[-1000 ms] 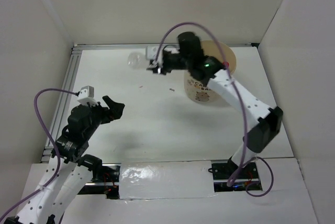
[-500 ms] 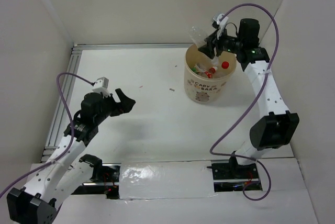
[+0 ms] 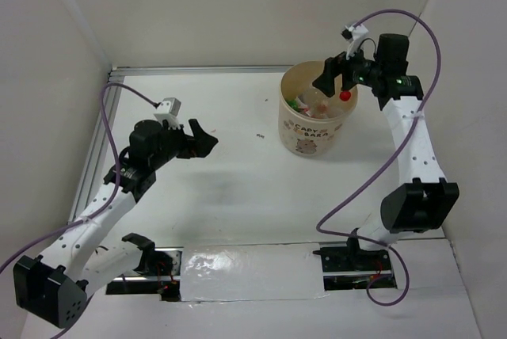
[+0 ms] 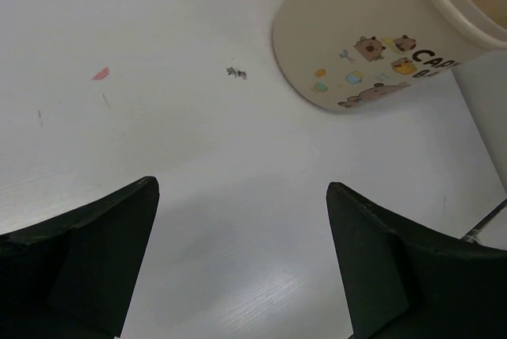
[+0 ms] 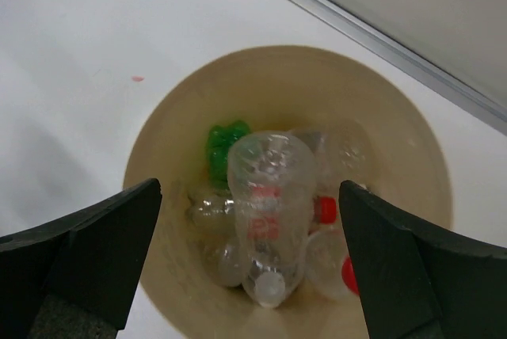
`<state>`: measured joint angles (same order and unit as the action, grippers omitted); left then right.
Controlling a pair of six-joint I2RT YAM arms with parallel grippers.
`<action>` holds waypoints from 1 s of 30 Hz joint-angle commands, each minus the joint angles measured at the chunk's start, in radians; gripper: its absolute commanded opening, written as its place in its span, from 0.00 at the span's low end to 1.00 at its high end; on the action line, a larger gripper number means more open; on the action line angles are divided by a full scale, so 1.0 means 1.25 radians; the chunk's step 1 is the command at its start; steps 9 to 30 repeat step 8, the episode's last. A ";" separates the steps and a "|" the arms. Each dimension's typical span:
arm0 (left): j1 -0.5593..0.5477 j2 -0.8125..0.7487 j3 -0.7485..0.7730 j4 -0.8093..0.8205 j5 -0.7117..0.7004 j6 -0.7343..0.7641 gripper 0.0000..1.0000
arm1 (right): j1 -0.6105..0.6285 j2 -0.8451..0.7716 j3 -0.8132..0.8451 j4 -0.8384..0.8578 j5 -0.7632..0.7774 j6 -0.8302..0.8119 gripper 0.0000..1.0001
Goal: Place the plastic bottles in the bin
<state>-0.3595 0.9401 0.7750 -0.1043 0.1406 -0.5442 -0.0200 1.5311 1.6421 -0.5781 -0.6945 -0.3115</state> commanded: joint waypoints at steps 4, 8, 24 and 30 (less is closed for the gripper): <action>-0.007 -0.006 0.040 0.090 0.059 0.073 1.00 | -0.032 -0.188 -0.141 0.049 0.256 0.129 1.00; -0.007 -0.006 0.040 0.090 0.068 0.088 1.00 | -0.078 -0.331 -0.301 0.108 0.299 0.150 1.00; -0.007 -0.006 0.040 0.090 0.068 0.088 1.00 | -0.078 -0.331 -0.301 0.108 0.299 0.150 1.00; -0.007 -0.006 0.040 0.090 0.068 0.088 1.00 | -0.078 -0.331 -0.301 0.108 0.299 0.150 1.00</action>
